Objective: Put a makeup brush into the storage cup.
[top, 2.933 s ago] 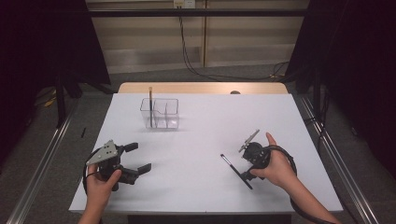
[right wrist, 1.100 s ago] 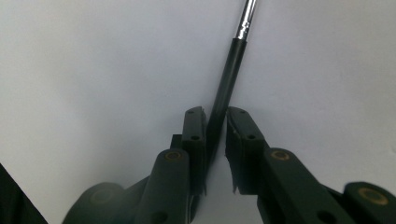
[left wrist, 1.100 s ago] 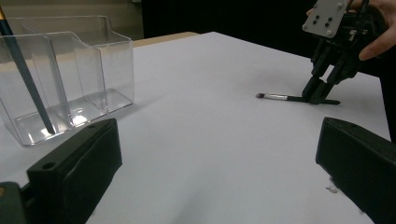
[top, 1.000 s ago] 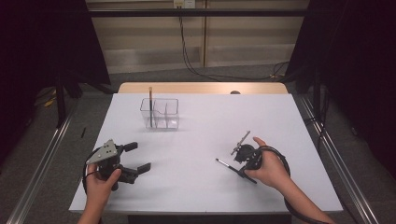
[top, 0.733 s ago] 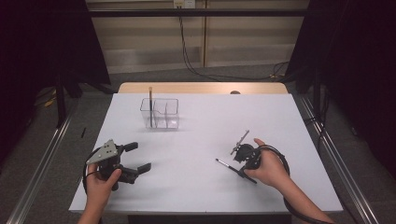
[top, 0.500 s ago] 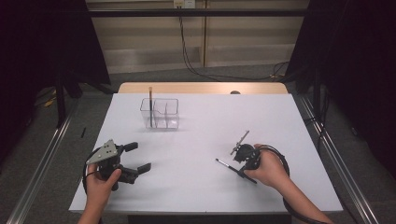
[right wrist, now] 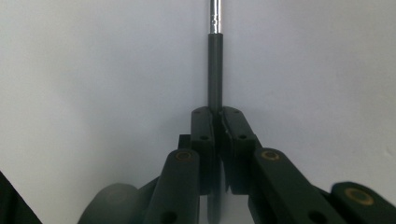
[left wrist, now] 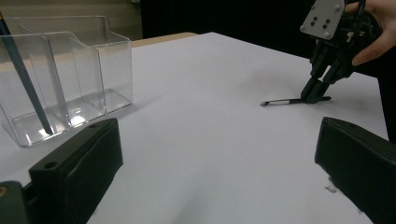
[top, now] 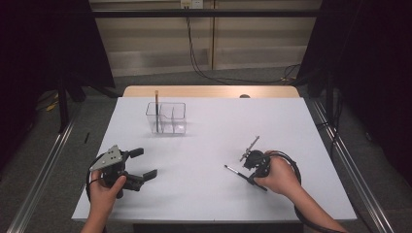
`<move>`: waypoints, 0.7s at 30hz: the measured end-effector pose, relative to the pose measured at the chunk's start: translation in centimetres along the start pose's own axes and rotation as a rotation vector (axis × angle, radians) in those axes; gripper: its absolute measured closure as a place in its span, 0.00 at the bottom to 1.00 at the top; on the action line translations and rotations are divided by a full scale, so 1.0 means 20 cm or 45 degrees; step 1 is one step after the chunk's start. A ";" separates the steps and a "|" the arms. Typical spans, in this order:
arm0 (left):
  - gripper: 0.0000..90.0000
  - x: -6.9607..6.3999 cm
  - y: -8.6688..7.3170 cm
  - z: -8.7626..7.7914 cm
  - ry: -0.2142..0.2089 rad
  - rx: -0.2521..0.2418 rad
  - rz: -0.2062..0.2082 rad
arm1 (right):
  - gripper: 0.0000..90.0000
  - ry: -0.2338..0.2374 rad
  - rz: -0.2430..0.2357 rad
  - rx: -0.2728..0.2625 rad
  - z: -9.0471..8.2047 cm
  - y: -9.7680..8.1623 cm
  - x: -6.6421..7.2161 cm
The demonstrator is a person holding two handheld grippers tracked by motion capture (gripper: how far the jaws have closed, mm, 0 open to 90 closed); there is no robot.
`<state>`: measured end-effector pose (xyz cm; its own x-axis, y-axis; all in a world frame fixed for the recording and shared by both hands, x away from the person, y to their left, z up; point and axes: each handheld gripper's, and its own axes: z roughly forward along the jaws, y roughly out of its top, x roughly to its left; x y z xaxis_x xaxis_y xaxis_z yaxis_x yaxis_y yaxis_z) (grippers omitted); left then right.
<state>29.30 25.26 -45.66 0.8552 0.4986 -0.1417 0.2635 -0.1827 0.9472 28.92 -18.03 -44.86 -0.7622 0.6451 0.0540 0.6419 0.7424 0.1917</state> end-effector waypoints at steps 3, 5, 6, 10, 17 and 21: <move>0.01 0.00 0.00 0.00 0.000 0.001 0.000 | 0.94 0.000 -0.007 -0.011 0.00 0.00 0.00; 0.01 0.00 0.00 0.00 -0.004 0.002 0.000 | 0.94 0.001 -0.020 -0.012 0.00 -0.01 0.00; 0.01 0.00 0.00 0.00 -0.001 0.001 0.002 | 0.94 0.007 -0.015 -0.019 0.00 -0.01 0.00; 0.01 0.00 0.00 0.00 0.003 -0.008 -0.013 | 0.94 0.030 0.008 -0.069 -0.01 -0.03 -0.02; 0.01 0.00 0.00 0.00 0.004 -0.010 -0.016 | 0.94 0.076 0.049 -0.246 -0.02 -0.07 -0.04; 0.01 0.00 0.00 0.00 0.002 -0.012 -0.023 | 0.94 0.122 0.107 -0.391 -0.03 -0.10 -0.05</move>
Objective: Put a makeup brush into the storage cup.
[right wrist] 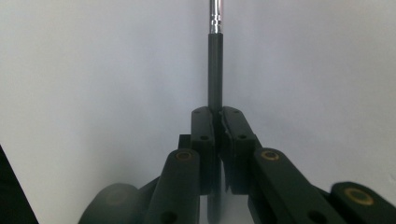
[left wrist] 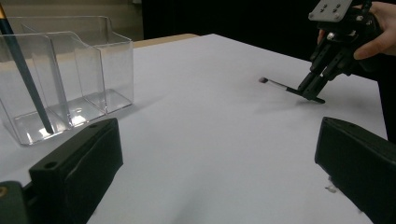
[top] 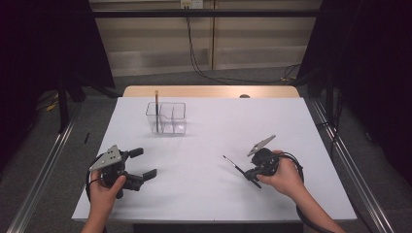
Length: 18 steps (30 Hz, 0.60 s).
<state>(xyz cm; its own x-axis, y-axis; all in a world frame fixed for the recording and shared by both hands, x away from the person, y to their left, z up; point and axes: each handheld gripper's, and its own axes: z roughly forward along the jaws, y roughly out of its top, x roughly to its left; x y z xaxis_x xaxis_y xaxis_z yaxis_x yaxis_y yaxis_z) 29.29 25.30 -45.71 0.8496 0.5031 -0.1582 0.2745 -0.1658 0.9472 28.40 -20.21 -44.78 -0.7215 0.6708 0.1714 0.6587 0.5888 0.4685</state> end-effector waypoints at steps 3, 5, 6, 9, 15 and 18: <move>0.01 0.00 0.00 0.00 0.001 0.000 -0.001 | 0.94 0.018 0.010 -0.111 -0.01 -0.02 -0.01; 0.01 0.00 0.00 0.01 -0.001 0.002 0.004 | 0.94 0.028 0.021 -0.200 -0.02 -0.03 -0.01; 0.01 0.00 0.00 0.01 -0.002 0.002 0.007 | 0.94 0.027 0.023 -0.229 -0.02 -0.03 -0.01; 0.01 0.00 0.00 0.01 -0.003 0.002 0.003 | 0.94 0.040 0.050 -0.334 -0.02 -0.04 -0.01; 0.01 0.00 0.00 0.01 -0.003 -0.001 0.003 | 0.94 0.064 0.055 -0.520 -0.02 -0.06 -0.01; 0.01 0.00 0.00 0.01 -0.006 0.000 -0.001 | 0.94 0.048 0.070 -0.609 -0.02 -0.07 -0.01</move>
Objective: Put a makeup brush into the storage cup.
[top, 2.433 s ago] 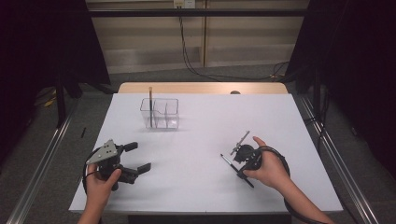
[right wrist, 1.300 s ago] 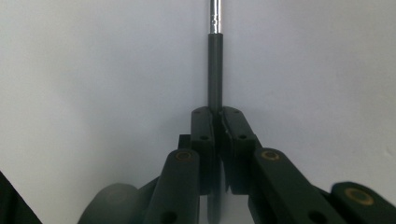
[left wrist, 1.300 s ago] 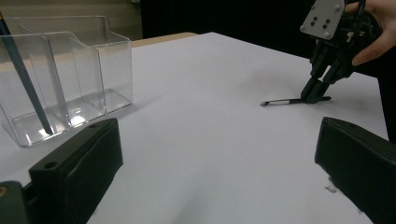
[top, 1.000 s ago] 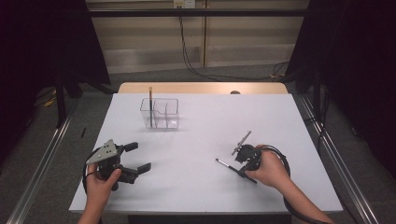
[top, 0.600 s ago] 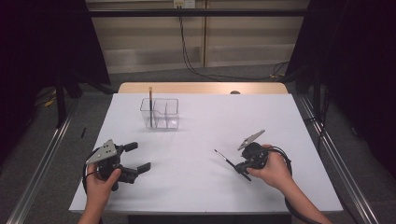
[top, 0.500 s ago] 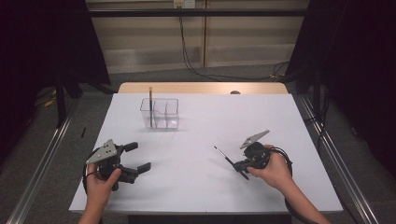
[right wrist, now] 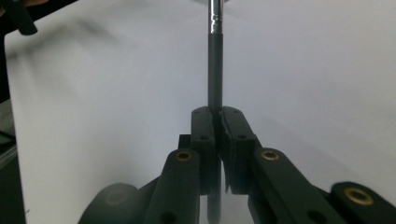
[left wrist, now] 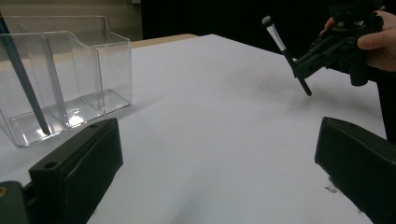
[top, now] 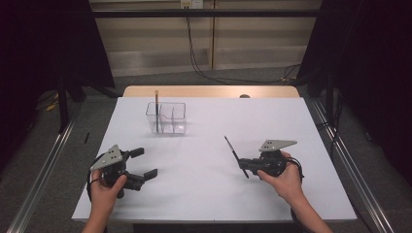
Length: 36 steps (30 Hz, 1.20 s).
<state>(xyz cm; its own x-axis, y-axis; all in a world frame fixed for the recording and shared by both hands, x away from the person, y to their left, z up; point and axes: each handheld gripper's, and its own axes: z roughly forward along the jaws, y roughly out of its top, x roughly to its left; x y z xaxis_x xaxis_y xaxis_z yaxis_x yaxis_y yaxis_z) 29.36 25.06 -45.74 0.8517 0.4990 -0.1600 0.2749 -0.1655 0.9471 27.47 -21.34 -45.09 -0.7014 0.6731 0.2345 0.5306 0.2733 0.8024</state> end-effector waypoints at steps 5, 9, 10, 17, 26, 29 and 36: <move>0.01 0.00 0.00 0.00 -0.003 -0.001 -0.001 | 0.94 -0.005 0.023 -0.136 0.00 -0.01 0.00; 0.01 0.00 0.00 0.00 -0.006 0.002 -0.004 | 0.94 0.032 0.038 -0.233 -0.01 -0.01 0.01; 0.01 0.00 0.00 0.00 -0.008 -0.001 -0.005 | 0.94 0.035 0.032 -0.258 0.00 -0.01 0.01; 0.01 0.00 0.00 0.01 -0.009 -0.005 -0.007 | 0.94 0.022 -0.010 -0.388 0.00 -0.01 0.04; 0.01 0.00 0.00 0.02 -0.012 -0.008 -0.013 | 0.94 0.031 -0.025 -0.427 0.02 0.00 0.04; 0.01 0.00 0.00 0.03 -0.016 -0.012 -0.014 | 0.94 0.050 -0.040 -0.430 0.03 0.01 0.05; 0.01 -0.01 0.01 0.04 -0.028 -0.013 -0.007 | 0.94 0.087 -0.054 -0.434 0.07 0.03 0.07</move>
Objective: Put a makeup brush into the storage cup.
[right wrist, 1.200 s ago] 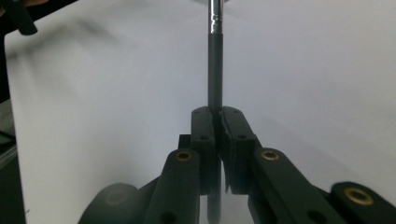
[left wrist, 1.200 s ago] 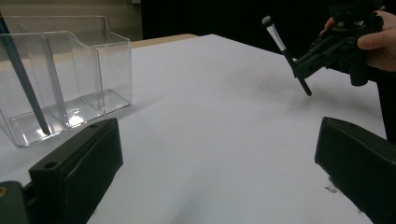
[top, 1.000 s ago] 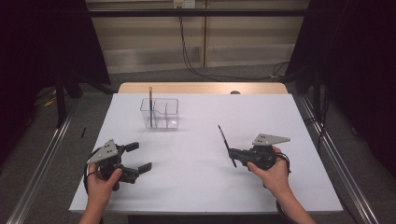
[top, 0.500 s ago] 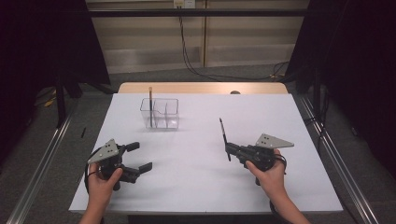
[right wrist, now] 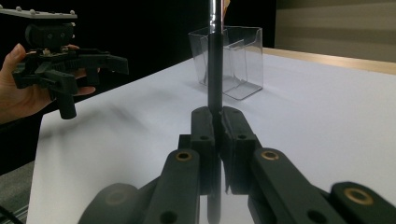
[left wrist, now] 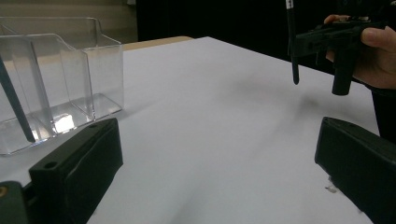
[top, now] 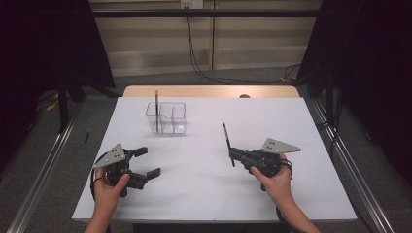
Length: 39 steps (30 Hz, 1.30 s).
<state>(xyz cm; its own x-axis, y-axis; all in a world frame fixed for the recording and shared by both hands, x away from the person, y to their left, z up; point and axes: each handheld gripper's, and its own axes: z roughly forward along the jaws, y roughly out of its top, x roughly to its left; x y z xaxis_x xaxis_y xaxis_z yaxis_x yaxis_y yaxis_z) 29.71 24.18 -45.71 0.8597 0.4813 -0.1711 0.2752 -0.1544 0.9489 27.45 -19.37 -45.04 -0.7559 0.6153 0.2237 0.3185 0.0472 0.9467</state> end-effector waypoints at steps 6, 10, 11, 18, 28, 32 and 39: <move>0.01 0.00 0.00 0.01 0.001 -0.001 -0.002 | 0.94 0.033 -0.016 -0.003 0.04 0.01 0.02; 0.01 0.00 0.00 0.01 -0.002 -0.002 -0.005 | 0.94 0.058 -0.019 -0.005 0.08 0.01 0.04; 0.01 0.00 0.00 0.01 -0.004 -0.003 -0.004 | 0.94 0.061 -0.021 -0.007 0.08 0.01 0.04; 0.01 0.00 0.00 0.02 -0.005 -0.005 -0.006 | 0.94 0.088 -0.028 0.006 0.11 0.00 0.06; 0.00 -0.02 0.03 0.05 -0.026 -0.018 -0.008 | 0.94 0.100 -0.028 -0.001 0.11 0.00 0.05; 0.00 -0.03 0.04 0.08 -0.037 -0.031 -0.012 | 0.94 0.103 -0.034 0.002 0.11 -0.01 0.06; 0.00 -0.04 0.08 0.13 -0.058 -0.053 -0.005 | 0.94 0.113 -0.032 -0.002 0.11 0.00 0.06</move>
<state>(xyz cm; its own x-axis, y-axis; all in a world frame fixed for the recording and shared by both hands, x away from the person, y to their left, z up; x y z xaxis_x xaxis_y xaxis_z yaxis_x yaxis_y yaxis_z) 30.52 21.33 -44.70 0.8778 0.4415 -0.1856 0.2610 -0.1160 0.9584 27.79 -16.89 -45.36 -0.8114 0.5417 0.2194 0.2981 0.0607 0.9526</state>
